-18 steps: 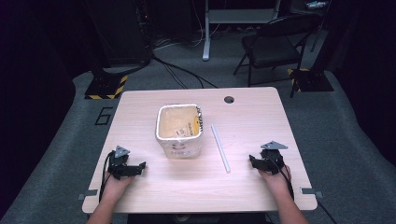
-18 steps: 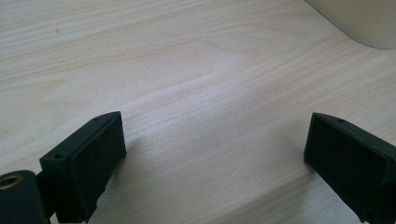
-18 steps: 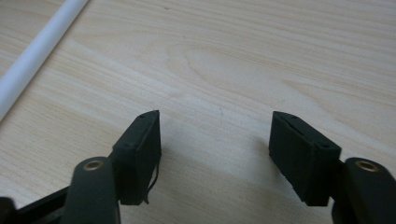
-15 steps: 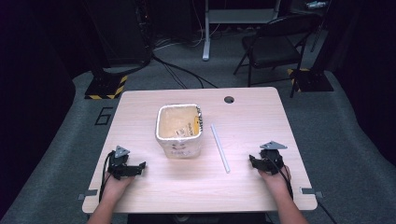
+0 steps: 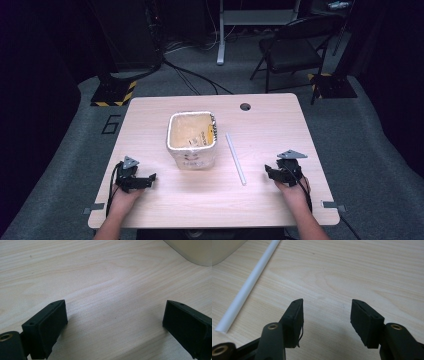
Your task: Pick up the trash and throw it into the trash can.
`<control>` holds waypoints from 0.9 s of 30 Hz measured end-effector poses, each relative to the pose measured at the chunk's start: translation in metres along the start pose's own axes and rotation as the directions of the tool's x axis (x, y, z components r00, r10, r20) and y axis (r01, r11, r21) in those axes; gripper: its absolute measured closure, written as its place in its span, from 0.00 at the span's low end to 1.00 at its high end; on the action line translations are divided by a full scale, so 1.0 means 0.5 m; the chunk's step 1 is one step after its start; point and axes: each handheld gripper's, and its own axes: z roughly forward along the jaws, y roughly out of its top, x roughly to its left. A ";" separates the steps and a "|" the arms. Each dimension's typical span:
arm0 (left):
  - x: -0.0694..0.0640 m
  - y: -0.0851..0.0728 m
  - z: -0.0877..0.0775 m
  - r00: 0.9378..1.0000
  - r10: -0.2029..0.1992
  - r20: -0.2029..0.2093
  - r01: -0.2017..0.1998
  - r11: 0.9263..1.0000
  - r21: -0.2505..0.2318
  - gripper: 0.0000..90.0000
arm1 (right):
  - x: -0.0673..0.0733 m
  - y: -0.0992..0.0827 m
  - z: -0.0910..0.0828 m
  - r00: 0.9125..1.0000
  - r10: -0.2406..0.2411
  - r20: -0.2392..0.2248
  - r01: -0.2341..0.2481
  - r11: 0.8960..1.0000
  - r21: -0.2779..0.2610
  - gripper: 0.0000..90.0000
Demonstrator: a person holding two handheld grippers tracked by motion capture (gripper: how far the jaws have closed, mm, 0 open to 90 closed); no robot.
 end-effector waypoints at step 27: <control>-0.002 -0.001 -0.001 1.000 0.010 0.011 -0.010 1.000 0.002 0.06 | 0.048 0.063 -0.021 0.999 -0.016 -0.043 0.014 0.999 -0.040 0.46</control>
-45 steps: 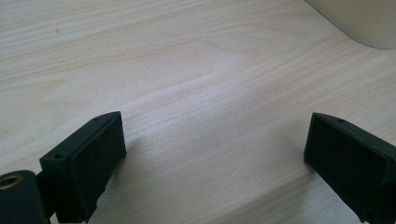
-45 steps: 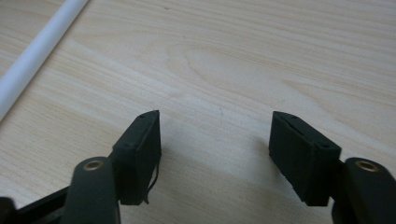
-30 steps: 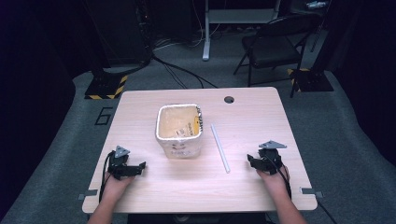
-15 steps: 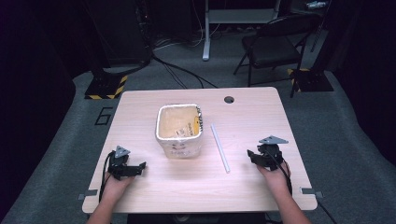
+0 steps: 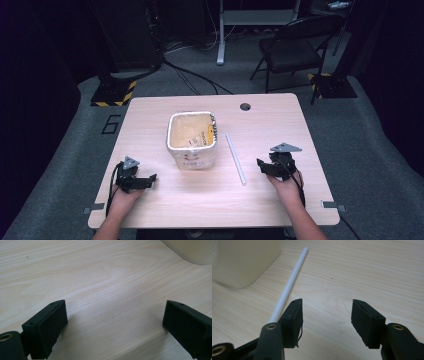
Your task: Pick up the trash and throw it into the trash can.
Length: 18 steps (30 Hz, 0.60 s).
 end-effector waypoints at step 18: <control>0.000 0.000 0.000 1.000 0.000 0.000 0.000 1.000 0.000 0.06 | 0.033 0.007 0.029 1.000 -0.006 -0.031 0.006 1.000 0.007 0.57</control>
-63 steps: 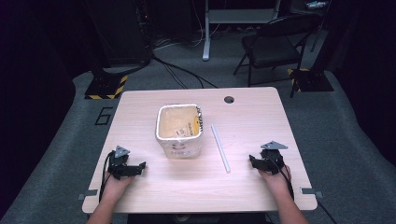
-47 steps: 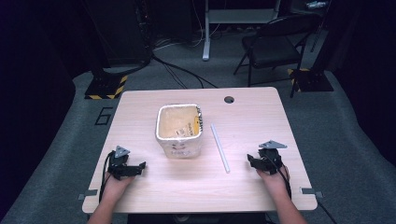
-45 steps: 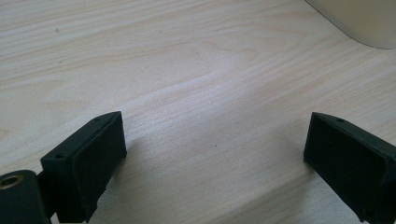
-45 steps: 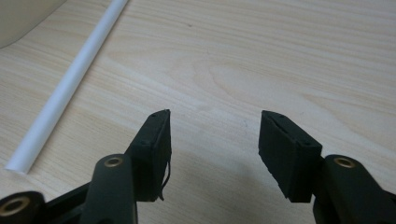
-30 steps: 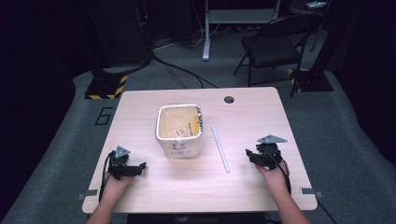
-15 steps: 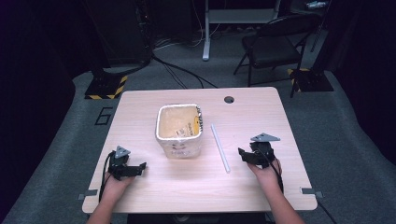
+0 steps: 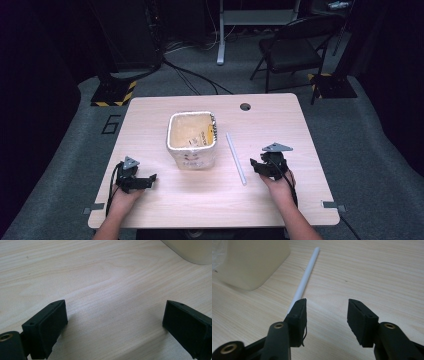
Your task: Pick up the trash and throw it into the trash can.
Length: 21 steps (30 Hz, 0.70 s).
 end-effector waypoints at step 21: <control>0.000 0.000 0.000 1.000 -0.001 0.000 0.001 1.000 0.000 0.06 | 0.042 -0.007 0.030 0.998 -0.043 -0.036 0.043 0.999 -0.001 0.69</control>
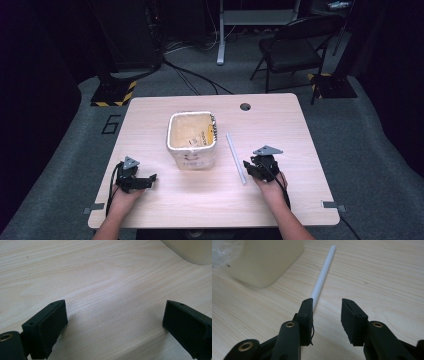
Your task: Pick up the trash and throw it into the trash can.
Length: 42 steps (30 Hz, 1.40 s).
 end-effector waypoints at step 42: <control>0.000 0.000 0.000 1.000 0.002 0.001 -0.002 1.000 0.000 0.06 | 0.029 -0.028 0.056 0.999 -0.026 -0.020 0.028 0.997 0.077 0.83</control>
